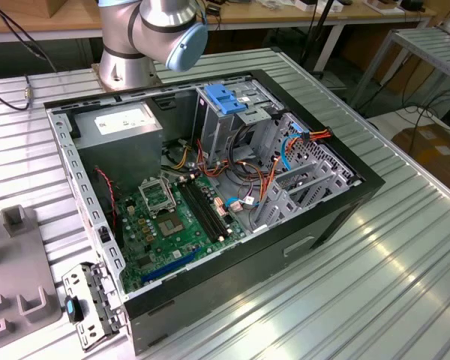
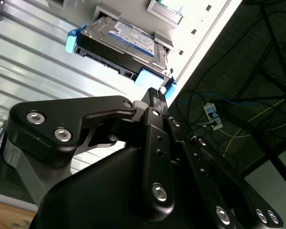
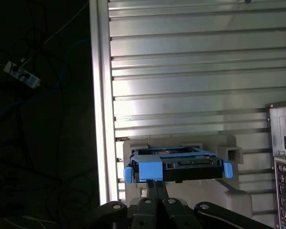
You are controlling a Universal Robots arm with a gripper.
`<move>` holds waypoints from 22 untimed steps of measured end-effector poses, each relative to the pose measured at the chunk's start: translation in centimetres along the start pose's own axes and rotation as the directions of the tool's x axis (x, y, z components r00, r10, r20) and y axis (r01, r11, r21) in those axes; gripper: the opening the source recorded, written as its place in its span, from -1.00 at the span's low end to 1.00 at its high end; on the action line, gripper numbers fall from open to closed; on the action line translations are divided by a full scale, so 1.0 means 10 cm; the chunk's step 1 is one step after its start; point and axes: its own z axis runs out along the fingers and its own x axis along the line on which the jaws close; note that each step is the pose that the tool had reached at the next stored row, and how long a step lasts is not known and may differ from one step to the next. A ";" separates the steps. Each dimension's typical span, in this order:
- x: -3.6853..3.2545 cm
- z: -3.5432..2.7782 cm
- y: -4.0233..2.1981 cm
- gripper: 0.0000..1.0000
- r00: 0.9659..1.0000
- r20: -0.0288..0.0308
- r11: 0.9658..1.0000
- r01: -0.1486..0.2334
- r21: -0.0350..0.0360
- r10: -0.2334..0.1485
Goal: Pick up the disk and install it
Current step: 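Pick up the disk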
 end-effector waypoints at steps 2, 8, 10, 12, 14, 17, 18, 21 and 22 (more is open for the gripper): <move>0.000 0.000 0.000 -0.79 1.000 0.000 1.000 0.000 0.000 0.000; 0.001 0.000 0.000 -0.79 0.998 -0.002 0.998 0.059 0.000 -0.059; 0.001 0.000 0.000 -0.79 0.995 -0.003 0.995 0.099 -0.001 -0.099; 0.001 0.000 -0.001 -0.79 0.991 -0.004 0.991 0.135 -0.001 -0.135; 0.001 0.000 -0.001 -0.79 0.985 -0.005 0.985 0.171 -0.002 -0.171; 0.001 0.000 -0.001 -0.79 0.976 -0.006 0.976 0.216 -0.002 -0.216; 0.001 0.000 -0.001 -0.79 0.973 -0.007 0.973 0.230 -0.002 -0.230; 0.001 0.000 -0.001 -0.79 0.960 -0.008 0.960 0.280 -0.003 -0.280; 0.001 0.000 0.000 -0.79 0.955 -0.008 0.955 0.297 -0.003 -0.297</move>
